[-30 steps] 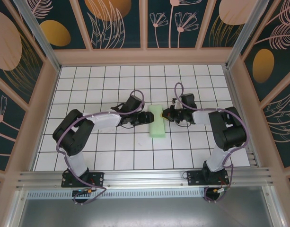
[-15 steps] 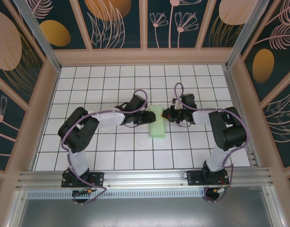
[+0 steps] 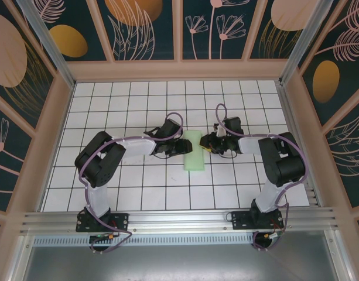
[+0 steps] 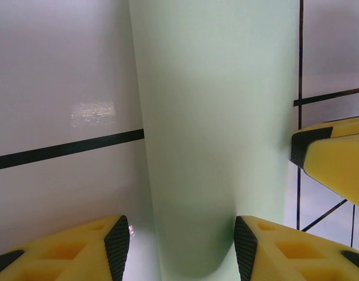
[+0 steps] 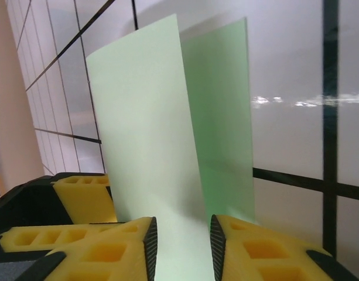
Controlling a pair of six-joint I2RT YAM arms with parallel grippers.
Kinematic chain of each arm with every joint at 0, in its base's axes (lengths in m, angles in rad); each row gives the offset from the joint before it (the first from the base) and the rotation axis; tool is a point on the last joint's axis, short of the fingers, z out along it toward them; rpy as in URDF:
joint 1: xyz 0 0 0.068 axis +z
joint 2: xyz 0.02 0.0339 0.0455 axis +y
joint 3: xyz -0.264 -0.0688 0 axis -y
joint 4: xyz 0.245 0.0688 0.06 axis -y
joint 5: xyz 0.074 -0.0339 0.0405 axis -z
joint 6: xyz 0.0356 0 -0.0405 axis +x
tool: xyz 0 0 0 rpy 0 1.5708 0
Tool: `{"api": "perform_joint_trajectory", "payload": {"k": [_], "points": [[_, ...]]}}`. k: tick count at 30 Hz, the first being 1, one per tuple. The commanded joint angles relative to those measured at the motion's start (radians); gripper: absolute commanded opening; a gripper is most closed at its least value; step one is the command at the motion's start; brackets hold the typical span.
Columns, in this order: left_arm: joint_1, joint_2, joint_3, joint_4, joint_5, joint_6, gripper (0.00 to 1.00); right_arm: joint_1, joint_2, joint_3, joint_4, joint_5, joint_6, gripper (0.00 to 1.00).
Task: Fold a paper plane with a square sheet of paper (fold left side to right side)
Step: First fold in half a square sheet of paper at the center of the table.
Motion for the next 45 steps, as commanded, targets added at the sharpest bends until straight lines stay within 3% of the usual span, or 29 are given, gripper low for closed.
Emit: {"api": "perform_joint_trajectory", "payload": {"k": [1,9,21,45], "points": [[-0.007,0.023,0.024,-0.039,-0.022,0.015,0.53,-0.01,-0.052,0.027,-0.049,0.032,-0.033,0.37],[-0.009,0.032,0.041,-0.071,-0.041,0.02,0.54,-0.051,-0.116,0.028,-0.153,0.127,-0.085,0.54],[-0.036,0.064,0.094,-0.133,-0.079,0.035,0.58,-0.105,-0.175,-0.007,-0.18,0.151,-0.107,0.57],[-0.05,0.136,0.161,-0.228,-0.109,0.104,0.6,-0.106,-0.183,-0.021,-0.172,0.135,-0.098,0.59]]}}
